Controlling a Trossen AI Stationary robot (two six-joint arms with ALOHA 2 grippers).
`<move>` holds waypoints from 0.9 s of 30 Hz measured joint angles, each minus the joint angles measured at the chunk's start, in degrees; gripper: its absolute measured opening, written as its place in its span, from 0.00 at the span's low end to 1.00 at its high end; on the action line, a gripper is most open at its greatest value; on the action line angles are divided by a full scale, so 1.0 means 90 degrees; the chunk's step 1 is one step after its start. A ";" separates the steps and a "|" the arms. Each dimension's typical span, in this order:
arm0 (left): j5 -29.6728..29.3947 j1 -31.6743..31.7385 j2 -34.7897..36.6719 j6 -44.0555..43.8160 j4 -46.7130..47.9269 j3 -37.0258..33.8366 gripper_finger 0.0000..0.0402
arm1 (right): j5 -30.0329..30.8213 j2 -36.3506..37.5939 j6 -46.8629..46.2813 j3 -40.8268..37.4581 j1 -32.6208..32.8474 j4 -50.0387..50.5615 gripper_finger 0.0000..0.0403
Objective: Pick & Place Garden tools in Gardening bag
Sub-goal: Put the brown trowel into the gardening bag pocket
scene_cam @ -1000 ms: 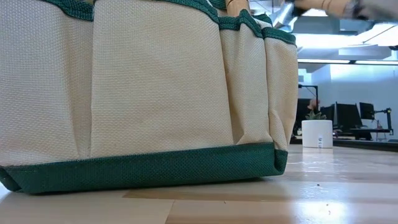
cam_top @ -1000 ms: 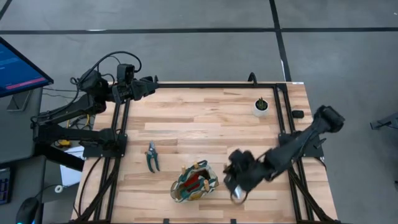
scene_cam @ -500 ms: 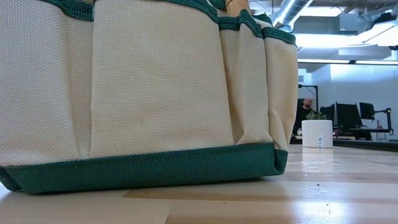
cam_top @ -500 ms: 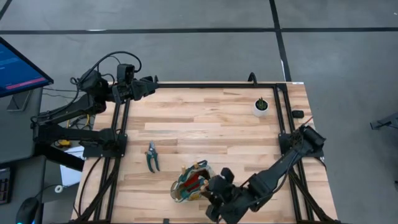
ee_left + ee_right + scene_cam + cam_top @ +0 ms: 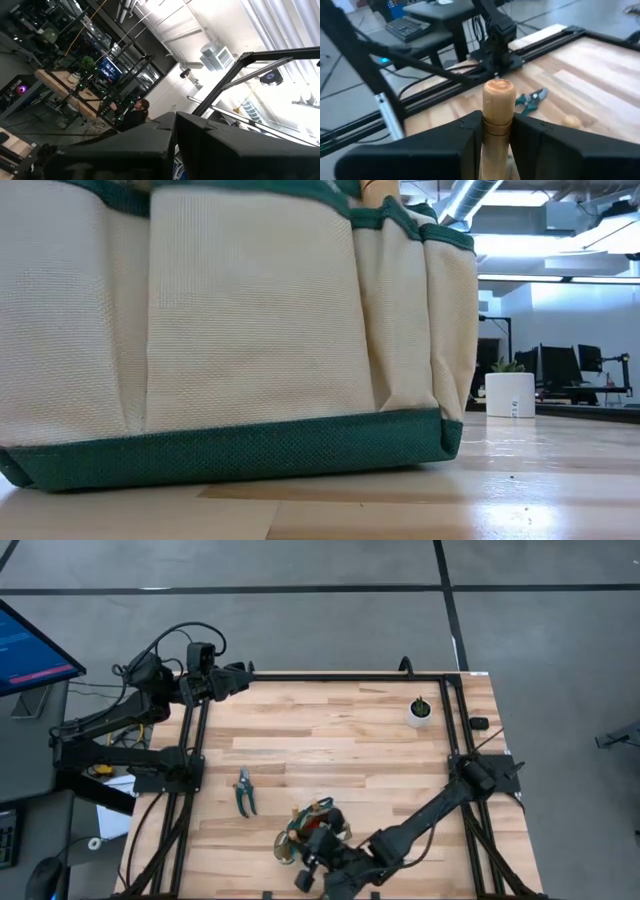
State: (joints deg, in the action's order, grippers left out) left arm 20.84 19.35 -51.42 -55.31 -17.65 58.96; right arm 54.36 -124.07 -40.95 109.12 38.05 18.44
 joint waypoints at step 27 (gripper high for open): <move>0.0174 0.0000 0.0328 -0.0021 -0.0002 0.0000 0.01 | 0.1307 0.0119 0.0568 0.0000 0.0321 0.0431 0.15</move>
State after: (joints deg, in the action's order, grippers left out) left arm 22.41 19.35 -48.47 -55.49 -17.67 58.96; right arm 66.12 -123.00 -35.83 109.12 40.94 22.32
